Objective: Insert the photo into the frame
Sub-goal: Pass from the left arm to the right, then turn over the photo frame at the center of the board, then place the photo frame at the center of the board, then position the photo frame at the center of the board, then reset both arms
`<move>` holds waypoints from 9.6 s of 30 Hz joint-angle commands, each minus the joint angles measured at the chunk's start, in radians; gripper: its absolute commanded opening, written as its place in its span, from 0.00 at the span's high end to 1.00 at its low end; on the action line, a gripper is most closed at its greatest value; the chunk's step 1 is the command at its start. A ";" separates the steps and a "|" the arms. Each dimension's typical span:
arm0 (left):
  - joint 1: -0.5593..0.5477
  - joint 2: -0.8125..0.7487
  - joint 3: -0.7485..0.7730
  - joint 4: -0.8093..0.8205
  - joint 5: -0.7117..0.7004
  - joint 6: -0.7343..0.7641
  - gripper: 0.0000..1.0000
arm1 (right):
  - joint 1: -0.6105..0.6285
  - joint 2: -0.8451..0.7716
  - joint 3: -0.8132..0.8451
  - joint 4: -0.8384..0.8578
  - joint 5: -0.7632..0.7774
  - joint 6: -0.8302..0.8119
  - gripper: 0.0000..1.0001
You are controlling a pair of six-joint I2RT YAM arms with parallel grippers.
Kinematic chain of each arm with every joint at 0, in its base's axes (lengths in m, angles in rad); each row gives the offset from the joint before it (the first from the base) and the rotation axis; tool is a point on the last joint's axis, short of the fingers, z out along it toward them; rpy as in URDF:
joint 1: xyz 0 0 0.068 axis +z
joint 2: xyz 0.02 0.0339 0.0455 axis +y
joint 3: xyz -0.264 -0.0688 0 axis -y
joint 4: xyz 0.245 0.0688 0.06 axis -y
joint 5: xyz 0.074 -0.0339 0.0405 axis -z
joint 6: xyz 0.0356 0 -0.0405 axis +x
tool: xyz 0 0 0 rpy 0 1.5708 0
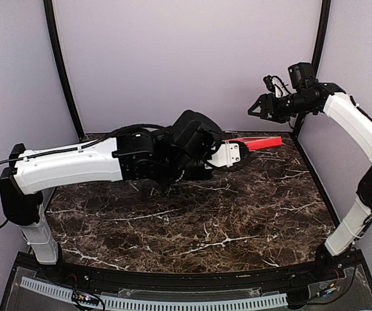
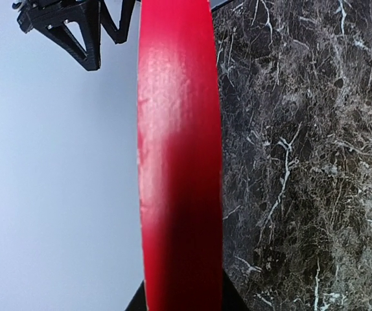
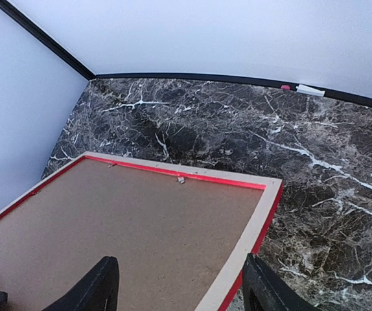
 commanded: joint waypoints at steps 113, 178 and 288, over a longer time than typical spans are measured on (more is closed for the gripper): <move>0.434 -0.406 -0.041 -0.035 0.434 -0.295 0.01 | 0.550 0.086 0.293 -0.186 0.393 -0.708 1.00; 0.434 -0.450 -0.521 0.186 0.432 -0.753 0.01 | 0.346 -0.338 -1.187 1.082 0.183 0.974 0.87; 0.654 -0.926 -0.957 0.186 0.305 -1.077 0.01 | 0.342 -0.390 -0.701 0.404 0.668 0.112 0.01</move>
